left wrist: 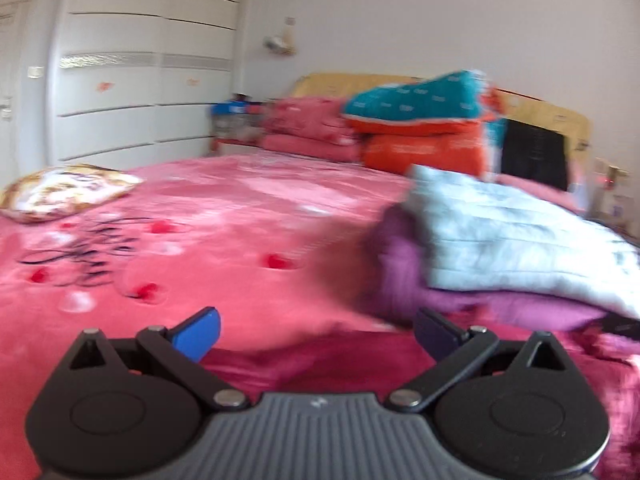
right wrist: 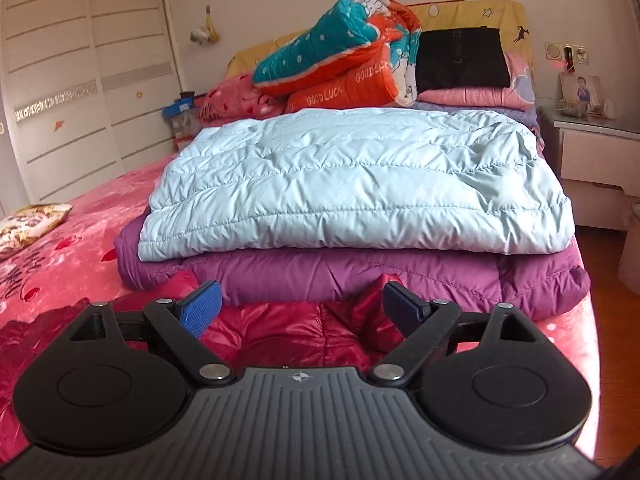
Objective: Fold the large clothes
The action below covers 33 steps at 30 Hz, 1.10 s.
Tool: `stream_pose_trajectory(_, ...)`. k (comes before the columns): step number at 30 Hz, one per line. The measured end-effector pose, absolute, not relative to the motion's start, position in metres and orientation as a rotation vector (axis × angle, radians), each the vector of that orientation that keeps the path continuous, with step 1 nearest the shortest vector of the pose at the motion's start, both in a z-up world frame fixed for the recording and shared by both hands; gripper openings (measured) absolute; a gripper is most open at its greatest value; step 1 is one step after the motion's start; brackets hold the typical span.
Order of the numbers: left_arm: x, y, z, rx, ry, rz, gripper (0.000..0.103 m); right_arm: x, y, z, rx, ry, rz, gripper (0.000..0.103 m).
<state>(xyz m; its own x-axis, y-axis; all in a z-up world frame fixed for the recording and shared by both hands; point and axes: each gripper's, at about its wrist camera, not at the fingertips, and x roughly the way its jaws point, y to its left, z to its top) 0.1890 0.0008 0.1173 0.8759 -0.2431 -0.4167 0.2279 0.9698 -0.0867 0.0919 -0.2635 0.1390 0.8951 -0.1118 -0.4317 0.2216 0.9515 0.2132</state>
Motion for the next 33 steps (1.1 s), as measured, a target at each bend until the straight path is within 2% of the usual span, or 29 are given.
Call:
stream_pose_trajectory(7, 0.193, -0.068, 0.077, -0.019, 0.55, -0.288, 0.102, 0.086, -0.281, 0.112, 0.276, 0.502, -0.196, 0.103)
stream_pose_trajectory(16, 0.201, -0.078, 0.037, 0.036, 0.527, -0.23, 0.103, 0.087, -0.293, 0.075, 0.269, 0.566, -0.252, 0.103)
stream_pose_trajectory(24, 0.204, -0.071, 0.045, 0.002, 0.585, -0.269, 0.103, 0.092, -0.305, 0.059, 0.397, 0.593, -0.242, 0.103)
stream_pose_trajectory(33, 0.149, -0.049, 0.09, 0.069, 0.594, -0.301, 0.102, 0.031, -0.322, 0.094, 0.547, 0.476, -0.235, 0.103)
